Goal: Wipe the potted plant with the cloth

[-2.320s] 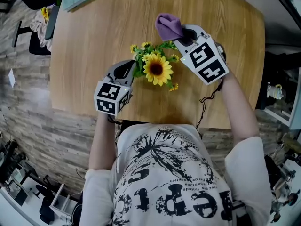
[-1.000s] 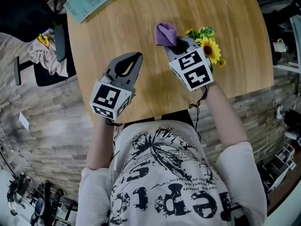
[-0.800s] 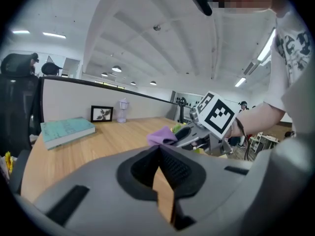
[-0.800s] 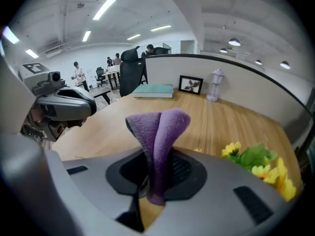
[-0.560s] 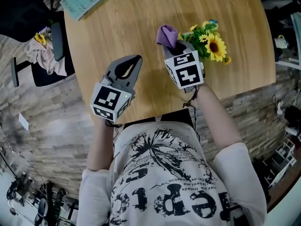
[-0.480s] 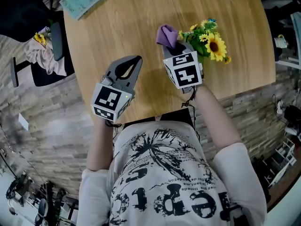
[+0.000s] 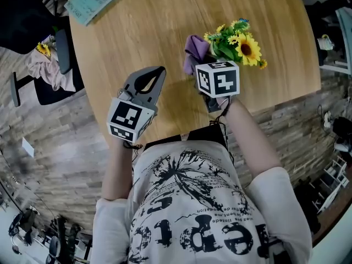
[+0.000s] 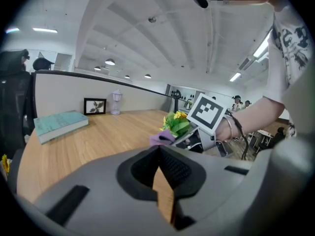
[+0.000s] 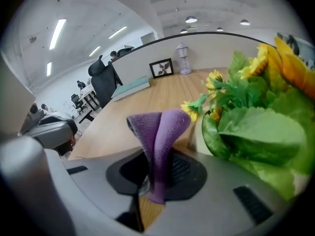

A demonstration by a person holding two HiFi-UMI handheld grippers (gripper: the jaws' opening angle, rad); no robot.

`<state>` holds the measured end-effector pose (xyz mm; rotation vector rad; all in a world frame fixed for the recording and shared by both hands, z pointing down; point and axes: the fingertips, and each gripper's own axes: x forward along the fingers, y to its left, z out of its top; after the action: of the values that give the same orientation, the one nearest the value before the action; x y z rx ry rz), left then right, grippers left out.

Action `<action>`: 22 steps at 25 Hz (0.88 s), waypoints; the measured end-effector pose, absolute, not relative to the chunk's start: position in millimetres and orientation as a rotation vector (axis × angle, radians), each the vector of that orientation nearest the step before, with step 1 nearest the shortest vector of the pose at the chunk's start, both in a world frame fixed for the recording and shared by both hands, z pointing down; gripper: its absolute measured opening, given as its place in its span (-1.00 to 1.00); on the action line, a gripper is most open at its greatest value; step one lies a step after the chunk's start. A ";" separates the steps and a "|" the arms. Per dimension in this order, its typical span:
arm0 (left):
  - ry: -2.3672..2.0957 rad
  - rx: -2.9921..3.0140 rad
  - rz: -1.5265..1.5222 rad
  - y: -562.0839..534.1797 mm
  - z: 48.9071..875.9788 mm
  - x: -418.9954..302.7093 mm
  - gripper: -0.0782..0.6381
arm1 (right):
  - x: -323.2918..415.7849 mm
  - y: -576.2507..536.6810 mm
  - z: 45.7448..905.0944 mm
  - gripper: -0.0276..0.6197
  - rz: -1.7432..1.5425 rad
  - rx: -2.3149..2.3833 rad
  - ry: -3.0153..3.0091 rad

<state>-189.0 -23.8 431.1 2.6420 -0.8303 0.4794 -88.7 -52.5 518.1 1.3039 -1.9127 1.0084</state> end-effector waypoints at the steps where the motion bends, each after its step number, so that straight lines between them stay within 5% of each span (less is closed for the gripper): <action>1: -0.825 2.642 0.487 -22.2 432.6 -187.4 -0.77 | -87.3 -50.9 518.6 -0.68 1.035 1.315 -1.913; 22: -0.775 2.648 0.417 -14.1 434.7 -170.4 -0.77 | -42.4 -4.1 529.6 -0.65 1.131 1.421 -1.799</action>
<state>-170.4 -14.1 434.7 2.6482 -0.7753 0.4170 -42.4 -4.1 529.6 1.4207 -1.7993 1.1305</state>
